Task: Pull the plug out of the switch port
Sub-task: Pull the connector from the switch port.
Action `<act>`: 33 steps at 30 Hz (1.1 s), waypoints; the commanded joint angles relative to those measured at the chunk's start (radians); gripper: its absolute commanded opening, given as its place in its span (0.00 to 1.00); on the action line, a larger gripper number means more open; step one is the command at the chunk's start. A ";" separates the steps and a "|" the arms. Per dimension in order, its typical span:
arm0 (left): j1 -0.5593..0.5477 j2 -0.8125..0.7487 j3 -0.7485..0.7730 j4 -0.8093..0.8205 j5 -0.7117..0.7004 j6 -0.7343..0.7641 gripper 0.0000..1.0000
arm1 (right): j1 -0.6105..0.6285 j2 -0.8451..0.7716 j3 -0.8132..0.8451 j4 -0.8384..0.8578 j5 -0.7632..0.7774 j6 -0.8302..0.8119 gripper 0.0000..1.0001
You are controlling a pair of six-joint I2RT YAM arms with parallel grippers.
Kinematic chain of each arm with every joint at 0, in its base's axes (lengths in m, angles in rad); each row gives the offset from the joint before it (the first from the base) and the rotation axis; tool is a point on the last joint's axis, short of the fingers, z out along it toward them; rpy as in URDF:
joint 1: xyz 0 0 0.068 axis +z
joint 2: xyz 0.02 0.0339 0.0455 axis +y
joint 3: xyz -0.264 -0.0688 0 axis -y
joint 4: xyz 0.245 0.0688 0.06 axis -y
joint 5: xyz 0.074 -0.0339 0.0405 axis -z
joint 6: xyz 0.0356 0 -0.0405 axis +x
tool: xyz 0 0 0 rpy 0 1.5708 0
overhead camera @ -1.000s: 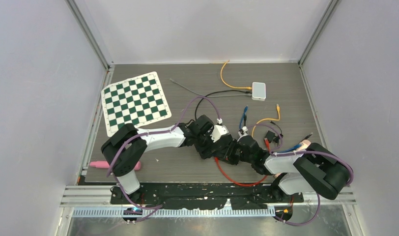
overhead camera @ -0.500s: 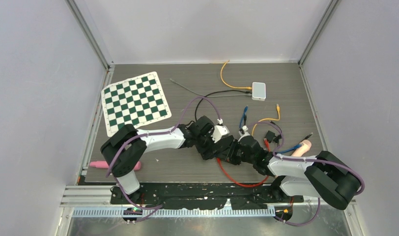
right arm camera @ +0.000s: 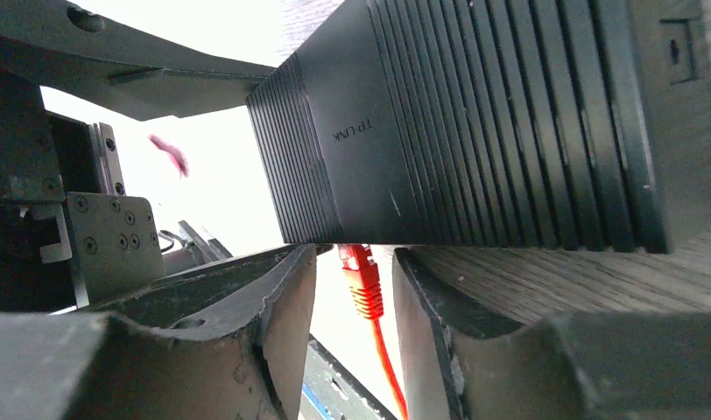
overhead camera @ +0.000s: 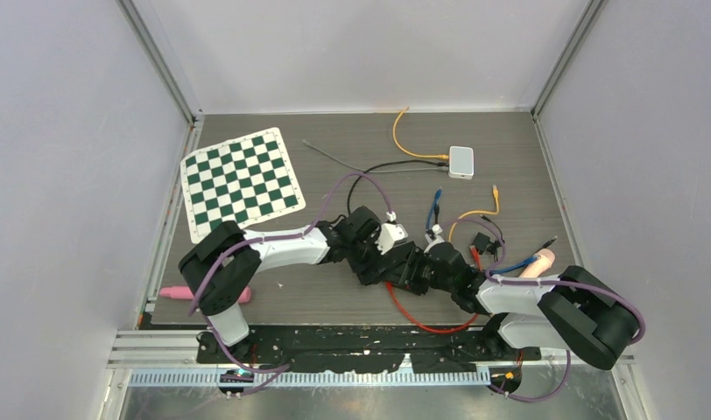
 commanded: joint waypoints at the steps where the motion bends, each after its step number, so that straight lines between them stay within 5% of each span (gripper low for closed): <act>1: -0.018 -0.004 -0.014 0.010 0.106 -0.031 0.60 | -0.004 0.030 0.012 0.001 0.062 0.006 0.47; 7: -0.018 -0.004 -0.018 0.016 0.117 -0.035 0.59 | -0.004 0.076 0.020 0.021 0.067 0.010 0.40; 17: -0.018 -0.005 -0.015 0.011 0.111 -0.035 0.59 | -0.004 0.080 0.025 0.021 0.039 -0.016 0.07; 26: -0.018 0.011 -0.010 -0.029 0.039 -0.012 0.59 | -0.005 0.066 0.057 -0.062 -0.027 -0.087 0.05; 33: -0.017 0.039 -0.008 -0.052 -0.009 0.004 0.59 | -0.004 0.060 -0.017 0.198 -0.186 -0.030 0.05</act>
